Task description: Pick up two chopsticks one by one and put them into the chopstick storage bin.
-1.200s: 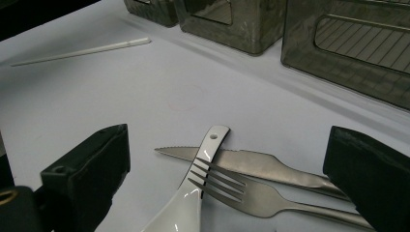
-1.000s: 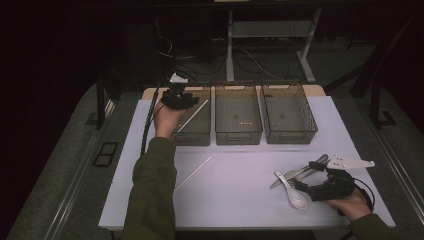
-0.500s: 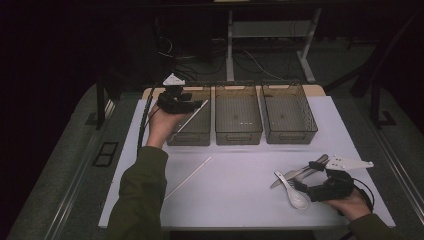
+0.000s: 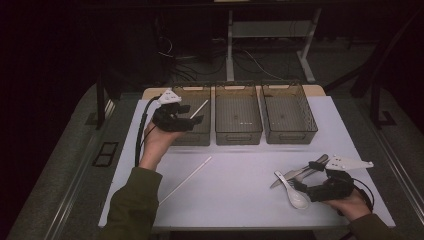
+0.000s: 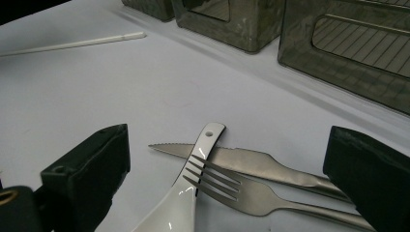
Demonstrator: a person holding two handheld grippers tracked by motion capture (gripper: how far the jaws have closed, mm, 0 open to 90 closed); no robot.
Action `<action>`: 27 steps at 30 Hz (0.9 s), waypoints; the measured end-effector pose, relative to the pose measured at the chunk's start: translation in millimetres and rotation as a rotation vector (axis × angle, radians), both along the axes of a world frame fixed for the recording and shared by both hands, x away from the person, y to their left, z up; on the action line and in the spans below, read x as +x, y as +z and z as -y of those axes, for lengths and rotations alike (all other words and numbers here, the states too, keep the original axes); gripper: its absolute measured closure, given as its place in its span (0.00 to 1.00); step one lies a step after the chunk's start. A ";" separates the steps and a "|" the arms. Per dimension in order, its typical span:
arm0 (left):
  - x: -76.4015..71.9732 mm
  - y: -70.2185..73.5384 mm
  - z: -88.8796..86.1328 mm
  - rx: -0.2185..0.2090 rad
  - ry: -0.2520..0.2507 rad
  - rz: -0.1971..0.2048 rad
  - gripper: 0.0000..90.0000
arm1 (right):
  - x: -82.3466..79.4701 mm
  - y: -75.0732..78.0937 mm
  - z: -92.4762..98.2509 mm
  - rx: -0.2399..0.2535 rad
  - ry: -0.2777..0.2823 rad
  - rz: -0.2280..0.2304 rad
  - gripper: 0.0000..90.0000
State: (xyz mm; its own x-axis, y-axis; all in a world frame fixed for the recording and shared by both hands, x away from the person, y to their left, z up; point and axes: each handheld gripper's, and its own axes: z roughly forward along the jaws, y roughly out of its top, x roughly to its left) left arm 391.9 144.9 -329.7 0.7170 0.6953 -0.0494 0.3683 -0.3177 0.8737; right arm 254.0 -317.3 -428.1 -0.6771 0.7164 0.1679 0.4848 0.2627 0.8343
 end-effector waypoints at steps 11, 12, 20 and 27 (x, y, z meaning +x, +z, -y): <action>-34.8 -10.1 -5.3 0.022 -0.046 0.008 0.32 | -0.3 0.0 -0.2 -0.002 0.001 0.002 0.03; -37.6 -11.1 -5.5 0.017 -0.049 0.012 0.32 | -0.4 0.1 -0.2 -0.001 -0.001 0.001 0.03; -59.2 -17.4 -7.5 0.028 -0.077 0.023 0.31 | -0.5 0.2 0.0 0.002 -0.002 0.000 0.03; -76.2 -25.1 -8.3 0.015 -0.102 0.022 0.30 | -0.7 0.3 0.1 0.002 -0.003 0.000 0.03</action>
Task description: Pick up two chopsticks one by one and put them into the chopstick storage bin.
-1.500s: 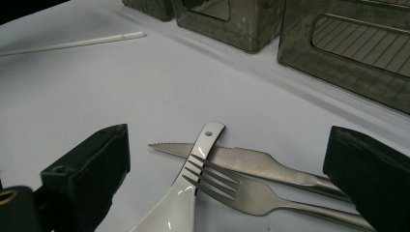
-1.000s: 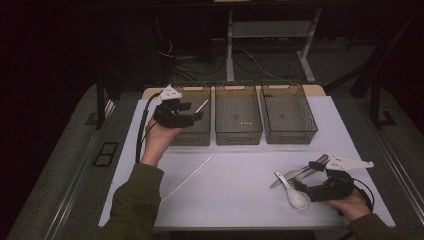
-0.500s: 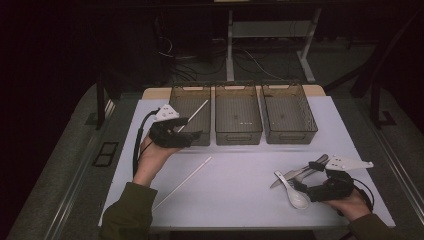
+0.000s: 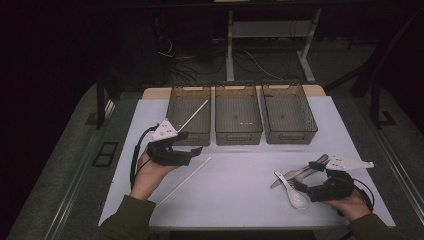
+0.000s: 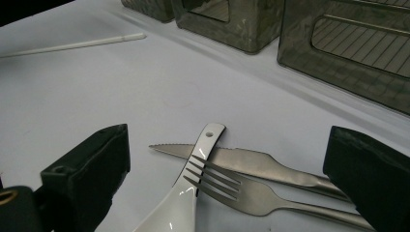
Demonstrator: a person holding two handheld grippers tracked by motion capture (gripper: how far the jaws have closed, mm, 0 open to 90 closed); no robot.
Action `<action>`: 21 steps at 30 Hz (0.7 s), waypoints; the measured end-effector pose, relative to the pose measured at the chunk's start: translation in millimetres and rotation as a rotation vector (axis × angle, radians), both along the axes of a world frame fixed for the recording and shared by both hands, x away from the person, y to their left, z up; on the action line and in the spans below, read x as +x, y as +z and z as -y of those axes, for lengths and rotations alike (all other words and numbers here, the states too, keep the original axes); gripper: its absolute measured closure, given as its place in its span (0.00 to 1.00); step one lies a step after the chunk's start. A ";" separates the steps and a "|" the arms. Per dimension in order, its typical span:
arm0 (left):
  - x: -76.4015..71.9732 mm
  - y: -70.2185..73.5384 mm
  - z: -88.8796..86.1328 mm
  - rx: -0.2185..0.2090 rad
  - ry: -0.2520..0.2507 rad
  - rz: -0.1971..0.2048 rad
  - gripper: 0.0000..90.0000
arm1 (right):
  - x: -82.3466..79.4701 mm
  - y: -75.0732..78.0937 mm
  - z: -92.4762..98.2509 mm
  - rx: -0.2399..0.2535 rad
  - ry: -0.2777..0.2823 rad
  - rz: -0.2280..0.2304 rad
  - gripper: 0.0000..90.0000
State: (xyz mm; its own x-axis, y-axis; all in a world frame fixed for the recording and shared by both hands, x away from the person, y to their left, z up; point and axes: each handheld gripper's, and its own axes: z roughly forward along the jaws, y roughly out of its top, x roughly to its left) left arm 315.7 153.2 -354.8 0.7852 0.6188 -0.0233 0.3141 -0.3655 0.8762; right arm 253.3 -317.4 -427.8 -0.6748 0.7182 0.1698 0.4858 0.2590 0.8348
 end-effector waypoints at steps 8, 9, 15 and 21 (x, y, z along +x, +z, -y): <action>-14.2 -15.5 -4.8 0.012 -0.004 -0.020 0.30 | -0.5 0.3 0.3 0.001 -0.003 0.003 0.03; -15.7 -18.3 -5.7 0.009 -0.004 -0.021 0.30 | -0.5 0.3 0.3 0.001 -0.003 0.003 0.03; -23.6 -33.5 -11.0 0.017 0.000 -0.044 0.29 | -0.5 0.5 0.4 0.002 -0.003 0.004 0.03; -29.8 -52.2 -15.9 0.061 0.017 -0.070 0.29 | -0.6 0.5 0.2 0.001 -0.004 0.003 0.03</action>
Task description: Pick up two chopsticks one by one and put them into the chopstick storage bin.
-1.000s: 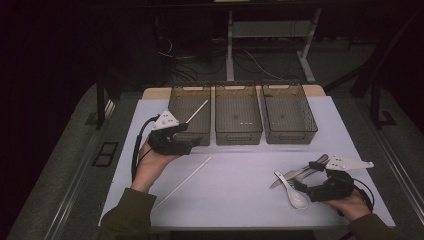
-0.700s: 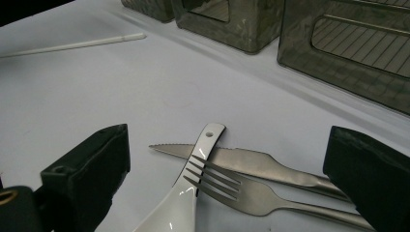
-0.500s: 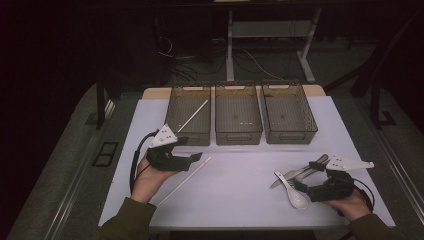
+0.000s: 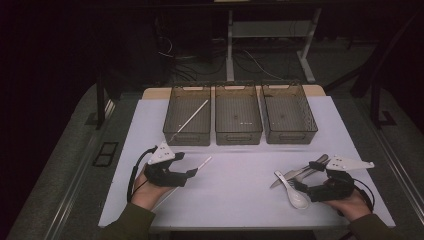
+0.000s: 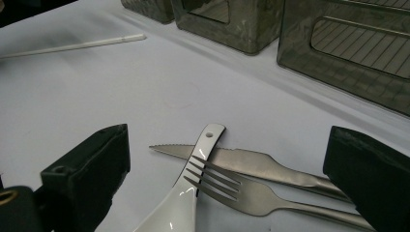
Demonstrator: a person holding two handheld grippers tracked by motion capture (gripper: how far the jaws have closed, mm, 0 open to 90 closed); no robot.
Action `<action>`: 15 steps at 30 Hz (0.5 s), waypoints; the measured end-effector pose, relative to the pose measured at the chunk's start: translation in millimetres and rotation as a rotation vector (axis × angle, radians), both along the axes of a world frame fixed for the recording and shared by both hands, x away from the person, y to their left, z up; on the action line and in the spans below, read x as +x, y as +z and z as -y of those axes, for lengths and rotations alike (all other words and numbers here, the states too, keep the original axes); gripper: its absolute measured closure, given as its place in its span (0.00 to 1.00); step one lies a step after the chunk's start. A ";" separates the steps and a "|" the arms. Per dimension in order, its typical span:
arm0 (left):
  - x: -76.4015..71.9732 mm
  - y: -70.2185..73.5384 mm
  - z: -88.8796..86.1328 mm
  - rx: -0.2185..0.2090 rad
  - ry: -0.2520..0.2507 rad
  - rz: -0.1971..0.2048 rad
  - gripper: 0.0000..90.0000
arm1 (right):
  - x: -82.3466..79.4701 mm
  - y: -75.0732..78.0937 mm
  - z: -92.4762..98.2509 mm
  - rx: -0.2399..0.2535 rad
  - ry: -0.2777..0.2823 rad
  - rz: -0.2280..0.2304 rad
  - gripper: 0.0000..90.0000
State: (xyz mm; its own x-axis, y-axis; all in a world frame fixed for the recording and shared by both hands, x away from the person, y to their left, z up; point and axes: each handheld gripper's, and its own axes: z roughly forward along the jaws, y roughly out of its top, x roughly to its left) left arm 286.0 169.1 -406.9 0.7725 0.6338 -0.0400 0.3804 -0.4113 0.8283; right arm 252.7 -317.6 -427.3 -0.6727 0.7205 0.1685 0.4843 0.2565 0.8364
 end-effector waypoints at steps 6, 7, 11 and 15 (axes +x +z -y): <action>-1.6 -13.3 -4.7 0.032 0.006 -0.035 0.36 | 0.1 -0.2 -0.2 -0.002 0.000 0.001 0.03; -1.2 -15.0 -4.4 0.044 0.000 -0.042 0.38 | -0.1 -0.1 -0.4 -0.003 0.000 -0.001 0.03; 1.7 -23.4 -4.1 0.078 0.001 -0.075 0.51 | -0.1 -0.1 -0.6 -0.007 0.001 0.000 0.03; 4.0 -29.7 -4.5 0.083 -0.006 -0.115 0.60 | -0.3 0.2 -0.7 -0.006 0.001 0.000 0.03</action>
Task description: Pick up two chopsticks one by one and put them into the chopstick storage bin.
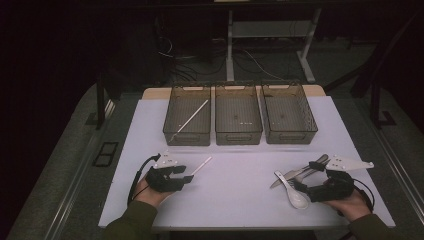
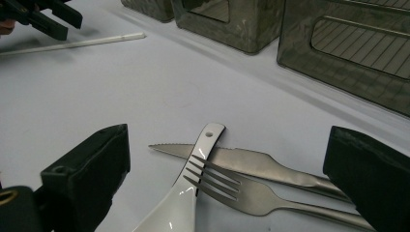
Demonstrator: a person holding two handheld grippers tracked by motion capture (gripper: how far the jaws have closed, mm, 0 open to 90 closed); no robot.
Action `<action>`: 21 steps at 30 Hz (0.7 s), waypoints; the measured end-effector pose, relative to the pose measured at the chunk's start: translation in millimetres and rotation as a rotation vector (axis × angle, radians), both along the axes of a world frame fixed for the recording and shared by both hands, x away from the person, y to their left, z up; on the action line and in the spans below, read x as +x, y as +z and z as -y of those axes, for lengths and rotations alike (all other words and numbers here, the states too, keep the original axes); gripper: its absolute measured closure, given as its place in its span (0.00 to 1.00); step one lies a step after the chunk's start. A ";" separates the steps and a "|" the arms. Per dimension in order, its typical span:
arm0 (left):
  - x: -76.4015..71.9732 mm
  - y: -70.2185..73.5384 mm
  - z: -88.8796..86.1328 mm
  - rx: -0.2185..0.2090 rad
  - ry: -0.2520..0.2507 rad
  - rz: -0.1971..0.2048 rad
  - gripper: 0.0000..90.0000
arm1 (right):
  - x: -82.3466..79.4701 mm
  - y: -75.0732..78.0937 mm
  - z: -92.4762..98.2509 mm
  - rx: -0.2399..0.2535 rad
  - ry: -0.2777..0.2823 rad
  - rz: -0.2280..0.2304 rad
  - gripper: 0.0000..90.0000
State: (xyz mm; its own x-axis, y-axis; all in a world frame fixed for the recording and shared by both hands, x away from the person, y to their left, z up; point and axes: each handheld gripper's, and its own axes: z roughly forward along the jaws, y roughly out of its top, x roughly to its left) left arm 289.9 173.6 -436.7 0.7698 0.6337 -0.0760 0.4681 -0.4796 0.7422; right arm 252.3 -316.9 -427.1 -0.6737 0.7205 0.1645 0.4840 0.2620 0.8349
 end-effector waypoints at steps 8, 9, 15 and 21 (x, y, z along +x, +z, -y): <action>1.3 -5.8 5.6 0.046 0.008 -0.025 0.76 | -0.1 0.0 -0.2 -0.001 0.000 -0.002 0.03; 1.6 -7.1 6.8 0.051 0.006 -0.026 0.78 | -0.1 -0.1 -0.1 -0.001 0.000 -0.001 0.03; 0.8 -8.5 10.1 0.093 0.007 -0.026 0.86 | 0.5 -0.3 -0.1 -0.003 0.001 0.001 0.03; -0.1 -7.9 13.0 0.111 0.013 -0.025 0.91 | 0.3 -0.2 -0.1 -0.001 0.001 0.000 0.03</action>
State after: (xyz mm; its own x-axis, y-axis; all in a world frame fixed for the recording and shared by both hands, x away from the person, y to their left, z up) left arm 289.8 160.6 -444.5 0.7602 0.6493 -0.0240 0.4927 -0.5520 0.6727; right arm 252.7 -316.8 -427.4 -0.6743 0.7201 0.1637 0.4836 0.2630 0.8349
